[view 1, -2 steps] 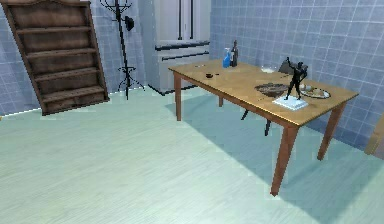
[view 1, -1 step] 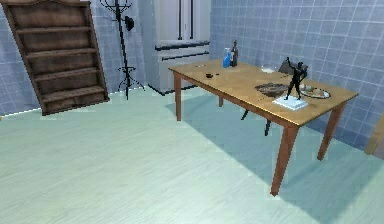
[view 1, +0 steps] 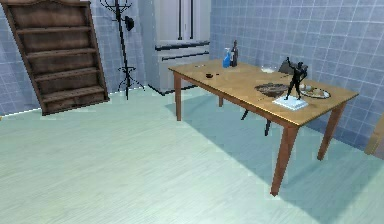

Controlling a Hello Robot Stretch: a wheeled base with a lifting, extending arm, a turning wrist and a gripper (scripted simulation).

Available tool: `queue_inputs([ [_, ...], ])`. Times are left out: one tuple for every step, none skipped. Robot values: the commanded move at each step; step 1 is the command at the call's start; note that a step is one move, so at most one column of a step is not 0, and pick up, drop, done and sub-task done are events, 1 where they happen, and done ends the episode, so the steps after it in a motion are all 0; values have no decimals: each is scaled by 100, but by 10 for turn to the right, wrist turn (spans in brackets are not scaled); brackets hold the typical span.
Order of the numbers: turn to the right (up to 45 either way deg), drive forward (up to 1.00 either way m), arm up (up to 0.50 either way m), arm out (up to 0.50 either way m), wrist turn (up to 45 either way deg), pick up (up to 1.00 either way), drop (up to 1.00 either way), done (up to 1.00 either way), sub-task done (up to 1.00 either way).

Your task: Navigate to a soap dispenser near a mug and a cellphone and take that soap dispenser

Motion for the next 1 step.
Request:
queue_inputs([
  [0,0,0,0,0,0,0,100,0],
])
